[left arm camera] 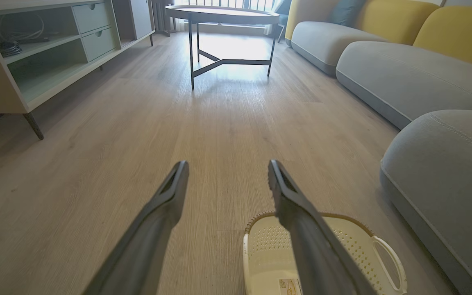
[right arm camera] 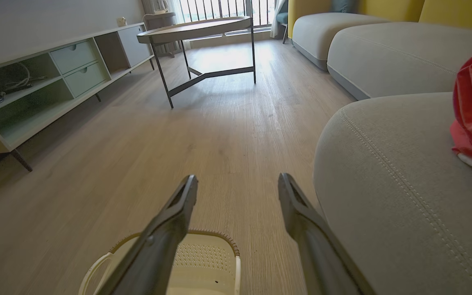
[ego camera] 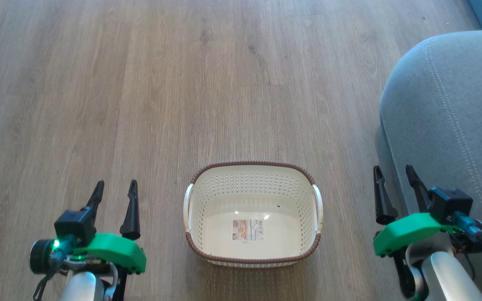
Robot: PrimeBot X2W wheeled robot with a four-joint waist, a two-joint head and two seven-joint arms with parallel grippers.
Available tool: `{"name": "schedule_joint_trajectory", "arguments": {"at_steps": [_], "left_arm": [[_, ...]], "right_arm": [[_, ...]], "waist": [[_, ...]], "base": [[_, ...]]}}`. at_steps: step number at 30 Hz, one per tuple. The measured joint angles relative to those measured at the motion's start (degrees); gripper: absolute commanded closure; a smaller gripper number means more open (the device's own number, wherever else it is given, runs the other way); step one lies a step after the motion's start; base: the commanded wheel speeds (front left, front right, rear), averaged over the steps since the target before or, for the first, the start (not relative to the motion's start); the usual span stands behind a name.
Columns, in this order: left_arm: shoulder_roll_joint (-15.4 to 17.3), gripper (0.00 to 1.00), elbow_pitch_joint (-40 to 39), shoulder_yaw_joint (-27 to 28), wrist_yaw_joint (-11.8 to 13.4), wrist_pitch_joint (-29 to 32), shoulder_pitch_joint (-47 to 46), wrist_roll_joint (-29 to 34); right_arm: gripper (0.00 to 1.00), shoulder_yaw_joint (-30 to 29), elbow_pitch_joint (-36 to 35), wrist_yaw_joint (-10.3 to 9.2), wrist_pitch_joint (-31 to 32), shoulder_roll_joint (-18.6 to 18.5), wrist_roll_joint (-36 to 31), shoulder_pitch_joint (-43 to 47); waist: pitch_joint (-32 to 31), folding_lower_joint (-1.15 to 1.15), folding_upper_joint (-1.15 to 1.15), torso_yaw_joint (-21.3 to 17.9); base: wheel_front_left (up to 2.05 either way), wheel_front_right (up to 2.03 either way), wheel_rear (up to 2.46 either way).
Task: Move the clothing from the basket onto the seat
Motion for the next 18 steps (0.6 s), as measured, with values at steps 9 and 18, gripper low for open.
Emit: {"name": "schedule_joint_trajectory", "arguments": {"at_steps": [9, 18], "left_arm": [[0.0, 0.0, -0.7, 0.3, 0.0, 0.0, 0.2, -0.7], [-0.1, 0.0, -1.1, 0.3, 0.1, 0.0, 0.2, -1.2]], "right_arm": [[0.0, -0.3, -0.7, 0.0, 0.0, 1.1, 0.0, 0.7], [0.0, -0.3, -0.7, 0.0, 0.0, 1.5, -0.5, 0.7]], "waist": [[0.7, 0.0, 0.0, -0.3], [1.2, 0.0, 0.0, -0.5]], "base": [[0.0, 0.0, 0.0], [0.0, 0.0, 0.0]]}}
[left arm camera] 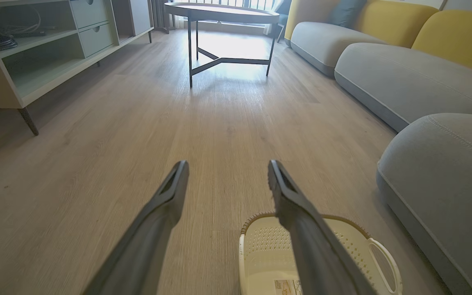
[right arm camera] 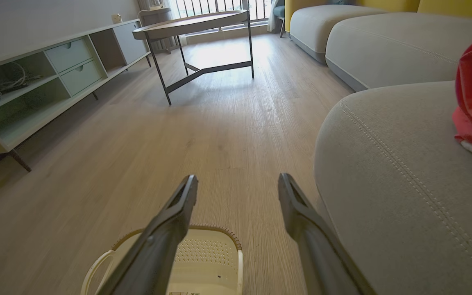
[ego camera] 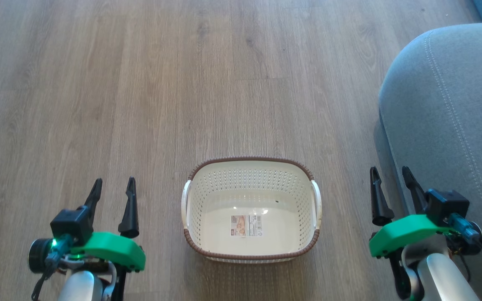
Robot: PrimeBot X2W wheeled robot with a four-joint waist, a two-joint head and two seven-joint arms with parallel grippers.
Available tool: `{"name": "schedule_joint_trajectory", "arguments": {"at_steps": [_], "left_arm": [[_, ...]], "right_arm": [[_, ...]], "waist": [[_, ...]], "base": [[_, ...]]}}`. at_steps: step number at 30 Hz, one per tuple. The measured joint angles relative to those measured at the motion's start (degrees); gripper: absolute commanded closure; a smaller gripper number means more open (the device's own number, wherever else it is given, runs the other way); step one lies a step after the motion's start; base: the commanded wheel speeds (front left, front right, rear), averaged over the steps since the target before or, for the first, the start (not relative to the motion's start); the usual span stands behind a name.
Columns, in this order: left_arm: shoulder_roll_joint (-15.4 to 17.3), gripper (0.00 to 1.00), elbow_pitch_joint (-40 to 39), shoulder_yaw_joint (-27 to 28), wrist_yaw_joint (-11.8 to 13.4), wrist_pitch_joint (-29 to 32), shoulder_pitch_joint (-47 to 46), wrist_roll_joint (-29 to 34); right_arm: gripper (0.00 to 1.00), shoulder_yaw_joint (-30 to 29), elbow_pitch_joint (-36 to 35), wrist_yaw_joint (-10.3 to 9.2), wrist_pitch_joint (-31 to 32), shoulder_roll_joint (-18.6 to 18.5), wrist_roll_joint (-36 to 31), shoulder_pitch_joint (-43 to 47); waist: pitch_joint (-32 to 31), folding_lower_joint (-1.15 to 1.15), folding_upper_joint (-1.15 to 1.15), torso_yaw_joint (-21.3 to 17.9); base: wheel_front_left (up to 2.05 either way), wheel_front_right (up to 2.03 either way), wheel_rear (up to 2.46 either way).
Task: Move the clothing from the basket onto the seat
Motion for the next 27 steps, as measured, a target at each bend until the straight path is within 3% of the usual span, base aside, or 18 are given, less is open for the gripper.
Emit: {"name": "schedule_joint_trajectory", "arguments": {"at_steps": [11, 12, 16, 27], "left_arm": [[0.0, 0.0, -0.1, -0.4, -0.7, 0.0, 0.1, -1.5], [0.0, 1.0, 0.7, -0.4, -0.6, 0.0, 0.2, -1.5], [0.0, 1.0, 4.3, -0.4, -0.6, 0.6, 2.5, -2.2], [-0.1, 1.0, 4.2, -0.2, -0.6, 2.2, 2.6, -9.3]], "right_arm": [[0.0, -0.1, 0.1, 0.0, 0.0, 0.0, -0.4, 0.0], [1.0, 0.0, 0.8, 0.0, 0.0, 0.0, -0.4, 0.0], [1.0, 0.3, 4.2, 0.0, 0.4, 0.1, 0.4, 2.1], [1.0, -0.2, 4.1, 0.0, 1.7, 0.1, 7.3, 2.3]], "waist": [[0.0, 0.0, 0.0, -0.3], [0.0, 0.0, 0.0, -0.3], [-0.1, 0.0, 0.0, -0.3], [-0.5, 0.0, 0.0, -0.2]], "base": [[0.0, 0.0, 0.0], [0.0, 0.0, 0.0], [0.0, 0.0, 0.0], [0.0, 0.0, 0.0]]}}
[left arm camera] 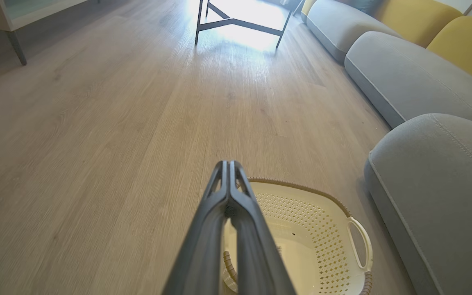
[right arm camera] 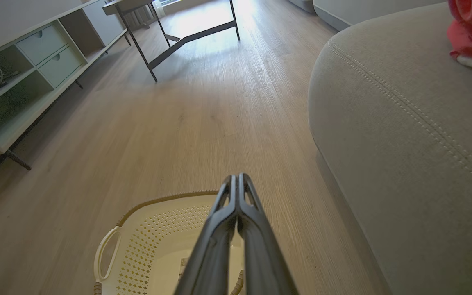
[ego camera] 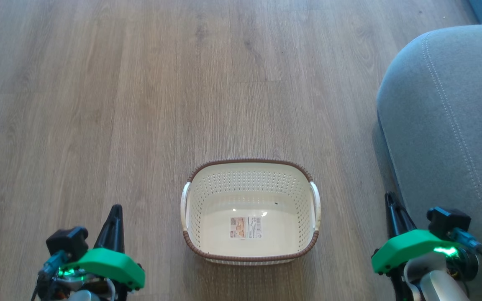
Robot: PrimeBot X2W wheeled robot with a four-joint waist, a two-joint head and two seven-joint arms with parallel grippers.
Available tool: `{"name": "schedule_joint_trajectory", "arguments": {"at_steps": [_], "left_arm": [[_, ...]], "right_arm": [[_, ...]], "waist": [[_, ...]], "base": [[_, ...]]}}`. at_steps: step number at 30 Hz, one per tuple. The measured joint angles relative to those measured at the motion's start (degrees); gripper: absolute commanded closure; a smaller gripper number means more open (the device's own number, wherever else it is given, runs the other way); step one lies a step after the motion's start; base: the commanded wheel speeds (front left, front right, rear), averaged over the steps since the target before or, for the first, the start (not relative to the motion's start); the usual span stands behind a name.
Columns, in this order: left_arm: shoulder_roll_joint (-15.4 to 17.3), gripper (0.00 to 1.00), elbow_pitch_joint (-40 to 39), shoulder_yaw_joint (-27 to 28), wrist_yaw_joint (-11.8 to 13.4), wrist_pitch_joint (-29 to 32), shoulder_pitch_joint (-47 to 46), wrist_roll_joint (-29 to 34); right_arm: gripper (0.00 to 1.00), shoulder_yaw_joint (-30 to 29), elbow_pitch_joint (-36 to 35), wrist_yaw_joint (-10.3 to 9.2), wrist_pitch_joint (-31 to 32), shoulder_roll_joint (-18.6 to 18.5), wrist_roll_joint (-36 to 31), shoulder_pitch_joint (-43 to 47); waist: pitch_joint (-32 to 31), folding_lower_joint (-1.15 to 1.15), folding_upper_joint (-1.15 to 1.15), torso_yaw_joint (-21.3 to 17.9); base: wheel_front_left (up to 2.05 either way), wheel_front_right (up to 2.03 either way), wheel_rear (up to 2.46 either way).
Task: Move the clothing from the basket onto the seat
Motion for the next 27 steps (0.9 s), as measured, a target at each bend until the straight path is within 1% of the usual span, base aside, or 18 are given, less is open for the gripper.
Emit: {"name": "schedule_joint_trajectory", "arguments": {"at_steps": [27], "left_arm": [[0.0, 1.0, -1.4, 1.7, -0.2, 4.5, -0.1, -16.8]], "right_arm": [[1.0, -2.3, -1.0, 0.0, 3.9, 0.0, 16.2, 0.0]], "waist": [[-0.9, 0.0, 0.0, 0.1]], "base": [[0.0, 0.0, 0.0]]}}
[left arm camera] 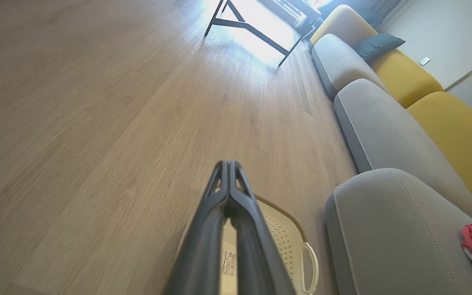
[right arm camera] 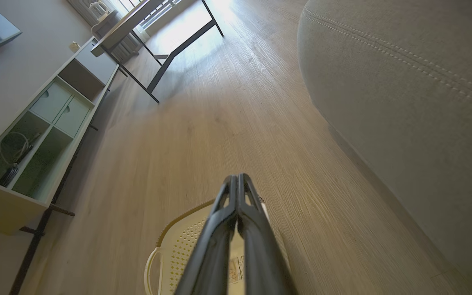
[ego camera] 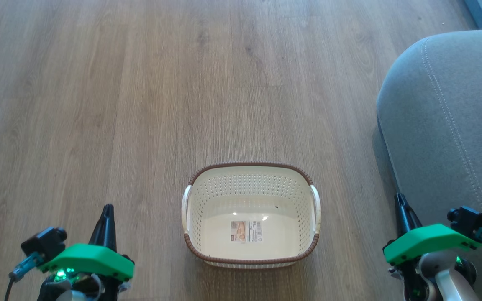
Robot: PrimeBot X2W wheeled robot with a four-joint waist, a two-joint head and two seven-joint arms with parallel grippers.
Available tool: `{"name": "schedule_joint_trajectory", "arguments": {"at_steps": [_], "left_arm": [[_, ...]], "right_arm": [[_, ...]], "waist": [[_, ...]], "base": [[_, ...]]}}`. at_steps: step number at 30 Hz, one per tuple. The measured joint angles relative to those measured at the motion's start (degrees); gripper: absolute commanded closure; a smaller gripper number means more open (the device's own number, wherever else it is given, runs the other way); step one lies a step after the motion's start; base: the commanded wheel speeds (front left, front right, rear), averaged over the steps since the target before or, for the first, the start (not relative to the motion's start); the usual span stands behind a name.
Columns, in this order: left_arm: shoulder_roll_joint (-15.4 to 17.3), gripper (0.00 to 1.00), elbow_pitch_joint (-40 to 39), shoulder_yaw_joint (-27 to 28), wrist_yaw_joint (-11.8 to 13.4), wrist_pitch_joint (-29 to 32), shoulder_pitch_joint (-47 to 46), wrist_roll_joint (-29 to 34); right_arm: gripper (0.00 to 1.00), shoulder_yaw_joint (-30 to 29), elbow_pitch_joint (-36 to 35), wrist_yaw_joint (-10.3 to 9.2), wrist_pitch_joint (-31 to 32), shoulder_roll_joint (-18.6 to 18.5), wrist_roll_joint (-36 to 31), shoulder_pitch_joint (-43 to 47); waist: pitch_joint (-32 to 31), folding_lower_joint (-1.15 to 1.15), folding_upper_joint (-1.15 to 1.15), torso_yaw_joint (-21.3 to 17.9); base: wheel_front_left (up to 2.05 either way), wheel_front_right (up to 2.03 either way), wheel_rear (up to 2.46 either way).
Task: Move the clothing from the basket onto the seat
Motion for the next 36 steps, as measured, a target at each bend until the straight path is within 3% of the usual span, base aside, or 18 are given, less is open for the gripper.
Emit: {"name": "schedule_joint_trajectory", "arguments": {"at_steps": [36], "left_arm": [[0.0, 1.0, -1.4, 2.2, -0.5, 5.9, -0.5, -23.1]], "right_arm": [[1.0, -3.7, -1.3, -0.01, 5.6, 0.0, 21.9, 0.0]], "waist": [[-1.3, 0.0, 0.0, 0.2]], "base": [[0.0, 0.0, 0.0]]}}
